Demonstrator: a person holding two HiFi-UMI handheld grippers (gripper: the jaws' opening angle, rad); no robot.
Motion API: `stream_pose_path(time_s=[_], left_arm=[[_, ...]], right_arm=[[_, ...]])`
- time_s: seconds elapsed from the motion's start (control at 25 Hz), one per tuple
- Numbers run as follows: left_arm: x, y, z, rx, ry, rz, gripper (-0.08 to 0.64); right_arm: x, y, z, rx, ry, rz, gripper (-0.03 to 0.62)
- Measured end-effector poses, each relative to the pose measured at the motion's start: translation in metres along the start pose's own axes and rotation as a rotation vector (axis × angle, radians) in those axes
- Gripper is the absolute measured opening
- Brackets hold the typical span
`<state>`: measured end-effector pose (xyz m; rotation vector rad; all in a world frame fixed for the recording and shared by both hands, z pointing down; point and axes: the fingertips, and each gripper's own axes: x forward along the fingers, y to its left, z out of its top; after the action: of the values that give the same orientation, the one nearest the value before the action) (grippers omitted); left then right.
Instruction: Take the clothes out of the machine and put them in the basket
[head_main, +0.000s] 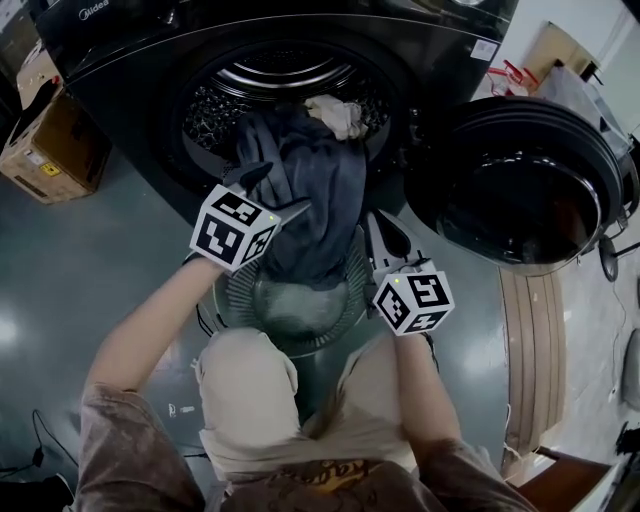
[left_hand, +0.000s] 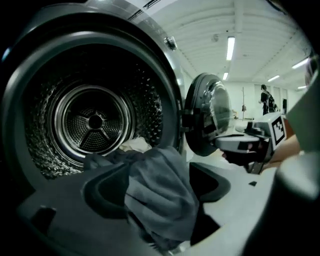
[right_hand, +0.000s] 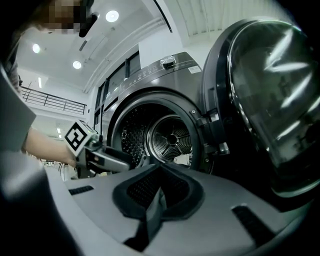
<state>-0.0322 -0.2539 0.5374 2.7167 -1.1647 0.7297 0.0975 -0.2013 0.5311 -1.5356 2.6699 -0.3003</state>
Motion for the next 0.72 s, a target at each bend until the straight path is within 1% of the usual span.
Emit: stream_pose_path(time_s=[0.08, 0.2, 0.32, 0.44, 0.6, 0.68, 0.72], left_arm=[[0.016, 0.025, -0.007, 0.018, 0.035, 0.054, 0.389], [0.036, 0.063, -0.017, 0.025, 0.079, 0.133, 0.419], [0.053, 0.089, -0.02, 0.031, 0.106, 0.181, 0.456], [0.072, 0.108, -0.021, 0.034, 0.137, 0.203, 0.476], [0.095, 0.128, -0.03, 0.02, 0.204, 0.208, 0.476], [0.104, 0.133, -0.038, 0.0, 0.236, 0.2, 0.474], [0.108, 0.133, -0.042, -0.024, 0.243, 0.188, 0.469]], right_arm=[[-0.001, 0.001, 0.001, -0.001, -0.002, -0.001, -0.005], [-0.001, 0.003, 0.002, -0.003, -0.005, 0.003, -0.005], [-0.001, 0.004, 0.001, -0.009, -0.003, 0.007, -0.005], [0.001, 0.005, 0.001, -0.009, -0.002, 0.009, -0.005], [0.003, 0.01, -0.002, -0.02, 0.008, 0.018, -0.005], [0.004, 0.01, -0.002, -0.024, 0.011, 0.02, -0.005], [0.004, 0.01, -0.002, -0.025, 0.012, 0.019, -0.005]])
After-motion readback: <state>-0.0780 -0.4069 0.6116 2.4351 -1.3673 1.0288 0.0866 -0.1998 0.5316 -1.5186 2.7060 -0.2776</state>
